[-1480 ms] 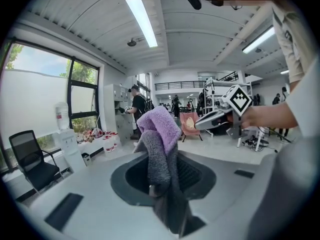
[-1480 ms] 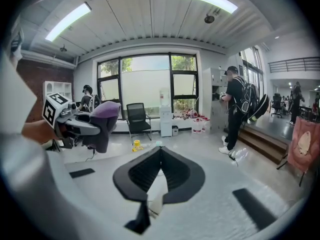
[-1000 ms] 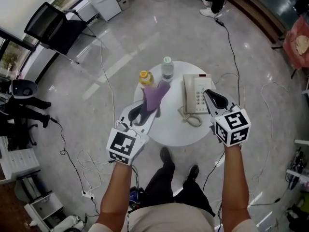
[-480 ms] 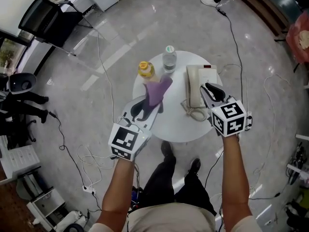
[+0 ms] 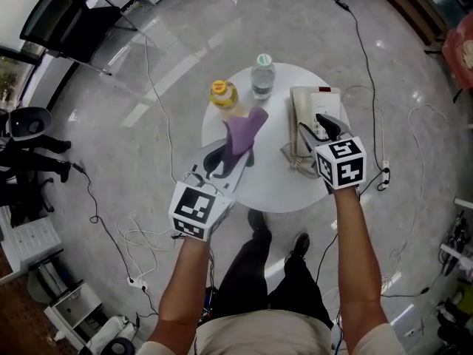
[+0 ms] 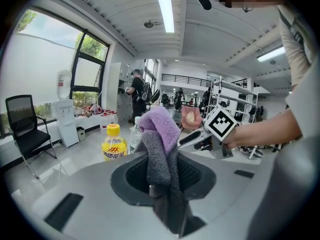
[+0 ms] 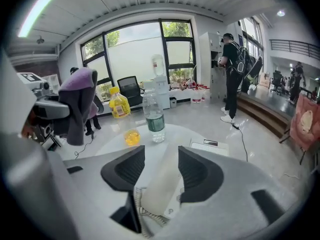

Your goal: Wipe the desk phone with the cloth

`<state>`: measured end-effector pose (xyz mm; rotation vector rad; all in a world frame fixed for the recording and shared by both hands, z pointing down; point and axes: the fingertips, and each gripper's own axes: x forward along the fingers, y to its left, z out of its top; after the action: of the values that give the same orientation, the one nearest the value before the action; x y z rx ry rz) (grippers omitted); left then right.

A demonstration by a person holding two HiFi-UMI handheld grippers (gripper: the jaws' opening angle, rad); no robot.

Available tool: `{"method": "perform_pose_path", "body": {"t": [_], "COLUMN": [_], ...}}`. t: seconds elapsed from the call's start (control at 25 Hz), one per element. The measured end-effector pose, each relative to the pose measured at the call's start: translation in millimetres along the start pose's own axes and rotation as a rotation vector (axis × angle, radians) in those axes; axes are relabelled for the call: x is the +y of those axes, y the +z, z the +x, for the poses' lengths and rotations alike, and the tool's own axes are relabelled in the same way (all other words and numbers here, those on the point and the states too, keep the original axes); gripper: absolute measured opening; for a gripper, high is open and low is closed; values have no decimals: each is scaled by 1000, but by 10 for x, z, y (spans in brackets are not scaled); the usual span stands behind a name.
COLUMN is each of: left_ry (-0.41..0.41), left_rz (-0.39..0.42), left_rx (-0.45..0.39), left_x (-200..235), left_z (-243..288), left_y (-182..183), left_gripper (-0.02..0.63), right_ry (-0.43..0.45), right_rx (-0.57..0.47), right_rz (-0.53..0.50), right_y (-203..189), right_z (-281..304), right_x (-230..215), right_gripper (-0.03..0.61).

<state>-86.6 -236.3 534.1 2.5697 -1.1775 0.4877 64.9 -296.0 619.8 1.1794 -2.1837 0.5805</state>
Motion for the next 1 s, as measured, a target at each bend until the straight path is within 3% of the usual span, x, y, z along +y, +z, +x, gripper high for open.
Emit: {"method": "perform_pose_path", "body": {"t": [0.24, 0.76, 1.0], "left_ry": [-12, -27, -38], "left_rz": [-30, -41, -47], "left_rx": [24, 23, 15], "left_x": [4, 40, -17], "left_z": [88, 224, 276], "left_y": [-136, -294, -256], "left_gripper": [91, 91, 91], "right_ry": [-47, -101, -101], "right_rx": [56, 125, 104], "right_rz": [12, 49, 171], "right_y": [-236, -493, -496], "right_z": [274, 619, 634], "right_x": [-72, -150, -173], "right_gripper": [250, 256, 225]}}
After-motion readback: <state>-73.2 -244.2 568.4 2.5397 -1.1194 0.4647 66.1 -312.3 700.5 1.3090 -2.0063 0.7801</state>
